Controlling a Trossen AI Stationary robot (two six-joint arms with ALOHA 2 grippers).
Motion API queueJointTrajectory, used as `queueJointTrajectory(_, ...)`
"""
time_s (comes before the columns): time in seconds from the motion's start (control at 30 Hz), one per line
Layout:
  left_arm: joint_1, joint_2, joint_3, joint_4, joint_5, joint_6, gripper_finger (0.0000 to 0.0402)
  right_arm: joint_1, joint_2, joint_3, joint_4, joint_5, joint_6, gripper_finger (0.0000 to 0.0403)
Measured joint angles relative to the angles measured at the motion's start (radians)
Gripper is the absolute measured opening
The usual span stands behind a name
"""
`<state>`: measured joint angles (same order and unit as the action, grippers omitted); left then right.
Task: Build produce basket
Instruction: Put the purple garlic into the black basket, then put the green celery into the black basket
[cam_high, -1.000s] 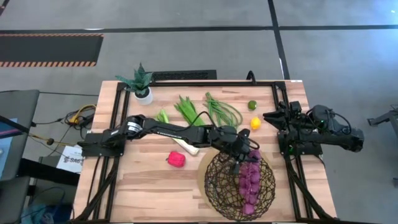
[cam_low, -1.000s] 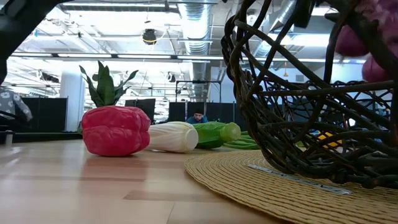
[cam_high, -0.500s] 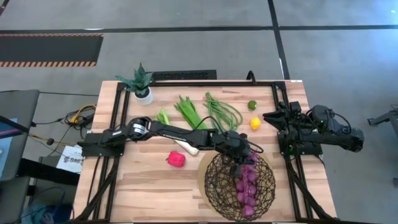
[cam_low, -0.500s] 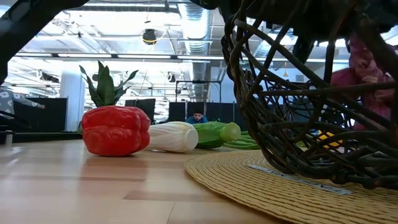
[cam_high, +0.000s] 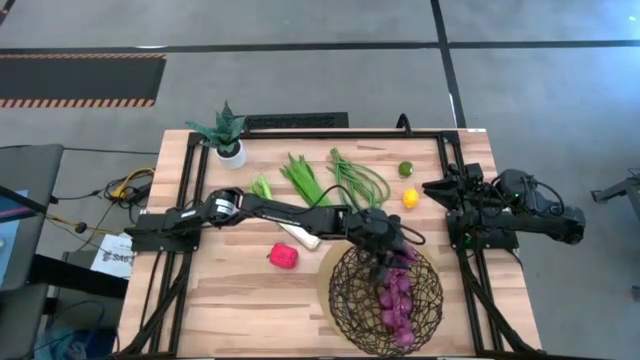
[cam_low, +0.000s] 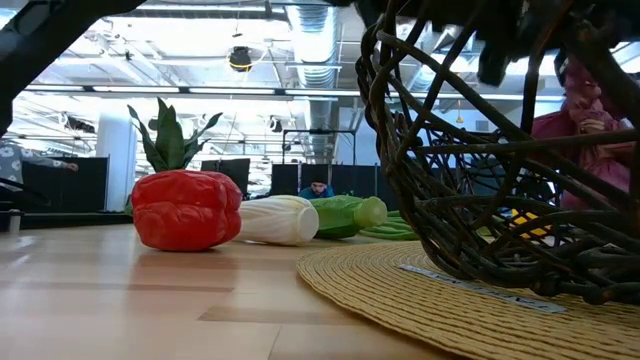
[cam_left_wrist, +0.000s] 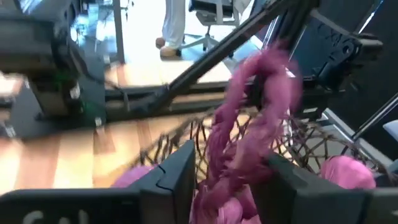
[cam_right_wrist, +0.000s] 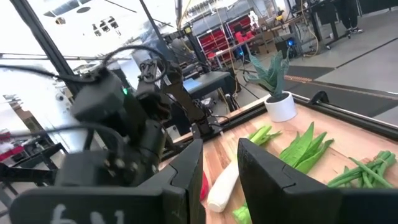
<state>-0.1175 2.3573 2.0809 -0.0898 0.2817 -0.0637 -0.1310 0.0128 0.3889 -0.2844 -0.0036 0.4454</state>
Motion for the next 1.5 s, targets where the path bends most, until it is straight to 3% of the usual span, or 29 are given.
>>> queueJointTrajectory(0.37, 0.001, -0.001, 0.271, -0.347, -0.077, 0.127, 0.0155, 0.0, 0.0, 0.0, 0.0, -0.025, 0.0, 0.012)
queueJointTrajectory(0.43, 0.001, -0.034, 0.264, -0.391, -0.116, 0.15, 0.0155, 0.0, 0.0, 0.0, 0.0, -0.025, 0.0, 0.012)
queueJointTrajectory(0.53, 0.0, -0.084, 0.262, -0.602, -0.254, 0.176, 0.0155, 0.0, 0.0, 0.0, 0.002, -0.027, 0.0, 0.012)
queueJointTrajectory(0.73, -0.014, -0.16, 0.268, -1.155, -0.699, 0.115, 0.0155, 0.0, 0.0, 0.0, 0.002, -0.036, 0.0, 0.012)
queueJointTrajectory(0.8, -0.013, -0.174, 0.268, -1.324, -0.752, 0.027, 0.0155, 0.0, 0.0, 0.0, 0.002, -0.042, 0.0, 0.012)
queueJointTrajectory(0.87, -0.005, -0.187, 0.267, -1.484, -0.708, -0.089, 0.0155, 0.0, 0.0, 0.0, 0.001, -0.05, 0.001, 0.012)
queueJointTrajectory(0.93, -0.001, -0.2, 0.247, -1.469, -0.639, -0.141, 0.0155, 0.001, 0.0, 0.0, 0.001, -0.051, 0.002, 0.012)
queueJointTrajectory(1.03, -0.018, -0.233, 0.173, -1.46, -0.52, -0.079, 0.0155, 0.003, 0.0, 0.0, 0.002, -0.051, 0.002, 0.012)
queueJointTrajectory(1.13, -0.055, -0.258, 0.08, -1.487, -0.555, -0.05, 0.0155, 0.017, -0.002, 0.0, 0.002, -0.053, 0.004, 0.012)
queueJointTrajectory(1.33, -0.09, -0.412, -0.277, -1.396, -0.544, -0.009, 0.0155, 0.06, -0.01, 0.0, -0.002, -0.053, 0.021, 0.012)
queueJointTrajectory(1.5, -0.066, -0.622, -0.62, -1.062, -0.466, 0.035, 0.0155, 0.095, -0.008, 0.0, 0.0, -0.053, 0.049, 0.012)
